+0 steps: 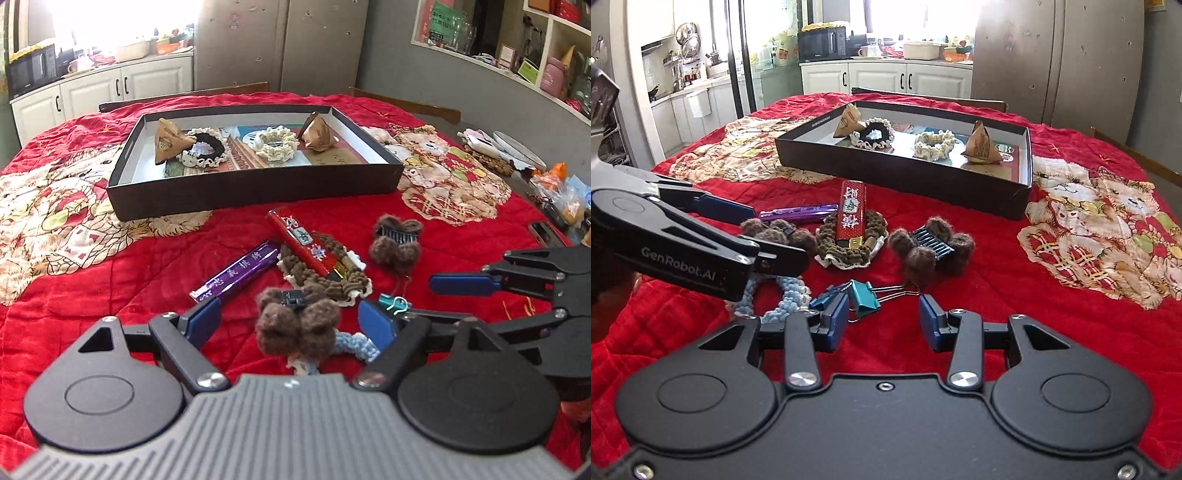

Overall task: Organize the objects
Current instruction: 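Grasp the brown fuzzy hair clip with the left tool while the right tool grasps a blue binder clip, then carry the fuzzy hair clip and binder clip with both tools into the box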

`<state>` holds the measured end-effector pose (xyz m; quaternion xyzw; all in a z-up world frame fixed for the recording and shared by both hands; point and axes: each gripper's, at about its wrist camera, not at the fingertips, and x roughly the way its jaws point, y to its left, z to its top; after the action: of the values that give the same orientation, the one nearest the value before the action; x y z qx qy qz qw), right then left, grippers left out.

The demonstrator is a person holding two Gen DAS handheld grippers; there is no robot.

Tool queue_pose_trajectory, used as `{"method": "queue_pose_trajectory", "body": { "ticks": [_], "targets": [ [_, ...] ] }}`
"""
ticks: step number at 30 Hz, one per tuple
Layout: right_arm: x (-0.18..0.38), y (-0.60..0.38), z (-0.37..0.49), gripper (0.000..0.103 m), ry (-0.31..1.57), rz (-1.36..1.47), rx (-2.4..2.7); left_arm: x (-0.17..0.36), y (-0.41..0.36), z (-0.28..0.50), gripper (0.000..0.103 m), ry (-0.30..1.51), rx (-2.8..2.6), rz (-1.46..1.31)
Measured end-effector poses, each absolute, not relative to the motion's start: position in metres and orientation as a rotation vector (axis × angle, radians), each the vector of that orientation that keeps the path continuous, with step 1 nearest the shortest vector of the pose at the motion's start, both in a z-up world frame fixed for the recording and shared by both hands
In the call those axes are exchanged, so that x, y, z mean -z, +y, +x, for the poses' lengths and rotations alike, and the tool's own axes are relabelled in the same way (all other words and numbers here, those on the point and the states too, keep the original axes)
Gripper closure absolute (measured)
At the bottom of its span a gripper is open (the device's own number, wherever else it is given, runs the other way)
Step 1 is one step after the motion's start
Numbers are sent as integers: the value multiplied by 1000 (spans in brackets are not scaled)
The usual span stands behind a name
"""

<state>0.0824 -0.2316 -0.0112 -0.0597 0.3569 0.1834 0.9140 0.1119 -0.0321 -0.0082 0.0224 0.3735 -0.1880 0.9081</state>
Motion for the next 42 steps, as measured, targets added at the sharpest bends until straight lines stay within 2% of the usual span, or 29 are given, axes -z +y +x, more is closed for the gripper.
{"method": "queue_pose_trajectory", "body": {
  "ticks": [13,15,17,42],
  "targets": [
    [19,-222,92,81,755,-88,-420,17,-23,121,57,823,393,-12],
    [20,-223,93,83,758,-85,-421,17,-23,122,59,826,395,-16],
    [20,-223,93,86,758,-85,-422,17,-22,122,60,824,396,-16],
    [-16,-220,73,88,675,-114,-456,-6,-18,116,60,777,398,-22]
  ]
}}
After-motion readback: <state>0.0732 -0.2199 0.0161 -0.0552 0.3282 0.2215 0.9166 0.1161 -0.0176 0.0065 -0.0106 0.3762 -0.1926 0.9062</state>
